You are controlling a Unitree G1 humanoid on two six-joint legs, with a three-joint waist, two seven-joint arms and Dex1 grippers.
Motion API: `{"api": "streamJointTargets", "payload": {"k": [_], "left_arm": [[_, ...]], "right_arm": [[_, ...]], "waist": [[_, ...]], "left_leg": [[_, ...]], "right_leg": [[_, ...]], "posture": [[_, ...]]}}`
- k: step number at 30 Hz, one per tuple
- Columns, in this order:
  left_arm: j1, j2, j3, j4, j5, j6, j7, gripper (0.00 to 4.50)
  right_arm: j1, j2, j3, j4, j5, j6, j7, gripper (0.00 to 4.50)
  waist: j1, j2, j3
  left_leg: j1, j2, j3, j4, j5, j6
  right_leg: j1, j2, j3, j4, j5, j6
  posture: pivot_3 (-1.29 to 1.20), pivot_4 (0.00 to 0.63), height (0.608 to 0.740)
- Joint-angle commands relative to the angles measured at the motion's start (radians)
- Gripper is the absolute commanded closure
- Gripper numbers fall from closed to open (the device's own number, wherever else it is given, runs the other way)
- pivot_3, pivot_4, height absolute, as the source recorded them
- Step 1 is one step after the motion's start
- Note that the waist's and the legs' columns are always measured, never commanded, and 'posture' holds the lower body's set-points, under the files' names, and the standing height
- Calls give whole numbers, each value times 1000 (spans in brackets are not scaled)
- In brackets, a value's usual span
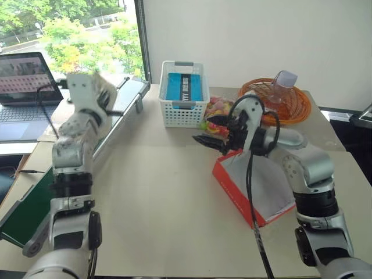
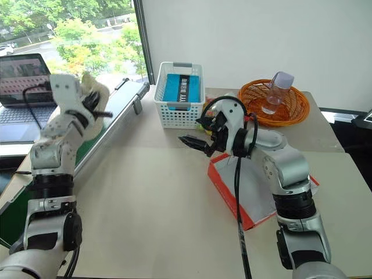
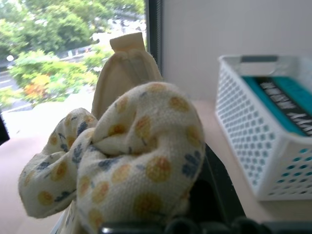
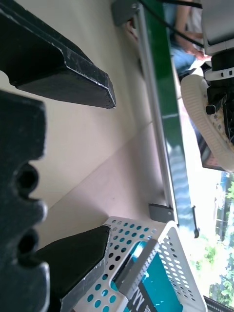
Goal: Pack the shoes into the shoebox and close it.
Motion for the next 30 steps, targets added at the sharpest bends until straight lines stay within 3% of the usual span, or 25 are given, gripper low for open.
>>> {"api": "streamJointTargets", "payload": {"k": [1,5,9,18,28,30], "left_arm": [[-55,-38,-69,-142,-78,30,-103,4429],[-74,-98,-132,-191,-131,64,-174,4429],[-96,-154,-192,-182,-142,59,-216,4429],[-111,-267,-247,-162,-132,50,-245,4429],[-93,-330,-271,-184,-125,59,-233,4429],[-103,-335,-266,-173,-122,52,-231,4500]], "right_arm": [[-62,58,-164,-4,106,67,-130,0],[-162,179,-414,101,287,182,-390,0],[-178,204,-526,135,378,261,-547,0],[-144,236,-573,73,529,298,-702,0],[-129,213,-552,76,610,282,-755,0],[-129,221,-548,80,632,281,-757,526]], "waist": [[-2,0,0],[-11,0,0],[-16,0,0],[-27,2,1],[-27,2,1],[-27,2,1]], "left_leg": [[0,0,0,0,0,0],[1,1,0,0,0,0],[2,1,0,0,0,0],[1,0,0,0,0,0],[1,0,-1,0,0,1],[1,0,-1,0,0,1]], "right_leg": [[0,0,0,0,0,0],[0,1,1,2,0,-1],[0,1,1,2,0,-1],[0,1,2,1,0,0],[0,2,2,1,0,0],[0,2,2,1,0,0]], "posture": [[0,150,740],[0,150,740],[0,150,740],[0,150,740],[0,150,740],[0,150,740]]}}
